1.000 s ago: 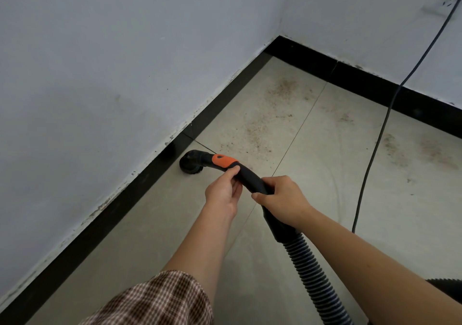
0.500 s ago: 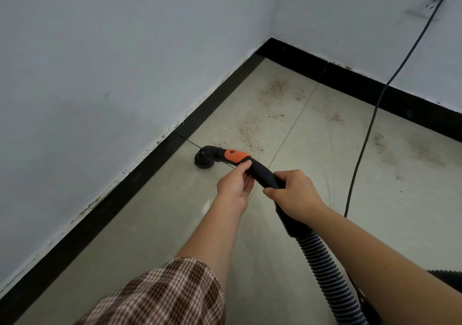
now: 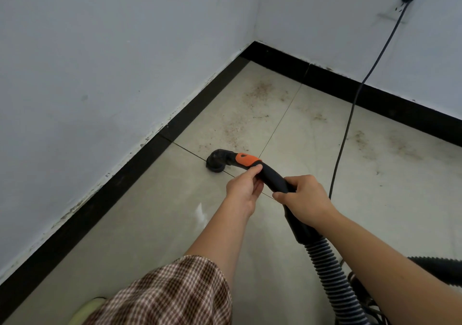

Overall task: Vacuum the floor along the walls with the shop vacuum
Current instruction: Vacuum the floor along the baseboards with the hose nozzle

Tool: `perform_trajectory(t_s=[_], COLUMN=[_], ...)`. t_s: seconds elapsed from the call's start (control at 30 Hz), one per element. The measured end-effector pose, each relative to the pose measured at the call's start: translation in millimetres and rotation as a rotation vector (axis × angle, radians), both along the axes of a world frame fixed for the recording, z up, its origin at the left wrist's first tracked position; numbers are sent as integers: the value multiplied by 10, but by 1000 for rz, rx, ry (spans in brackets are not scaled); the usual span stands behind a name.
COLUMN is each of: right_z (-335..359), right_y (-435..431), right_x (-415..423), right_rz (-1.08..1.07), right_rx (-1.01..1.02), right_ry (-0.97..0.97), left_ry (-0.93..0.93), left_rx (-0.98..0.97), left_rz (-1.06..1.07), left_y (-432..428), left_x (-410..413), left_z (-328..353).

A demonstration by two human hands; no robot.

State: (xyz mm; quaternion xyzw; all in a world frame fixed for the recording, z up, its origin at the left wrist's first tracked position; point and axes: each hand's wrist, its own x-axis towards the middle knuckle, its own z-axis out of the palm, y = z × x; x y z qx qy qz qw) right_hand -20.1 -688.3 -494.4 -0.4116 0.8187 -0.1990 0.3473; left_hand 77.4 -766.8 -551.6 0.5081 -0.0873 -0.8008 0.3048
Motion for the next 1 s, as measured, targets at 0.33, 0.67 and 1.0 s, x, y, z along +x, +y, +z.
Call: perform_trajectory(t_s=[0.33, 0.67, 1.0], right_z=[41, 142, 155], right_y=[340, 573, 492], right_x=[-339, -548, -526], right_rz=[-98, -183, -152], right_rx=[25, 16, 7], right_ry=[-25, -22, 122], left_ry=[-2, 13, 11], left_rx=[28, 35, 38], left_rz=[-61, -134, -146], left_y=[291, 467, 405], left_x=[-384, -643, -680], left_z=[11, 65, 97])
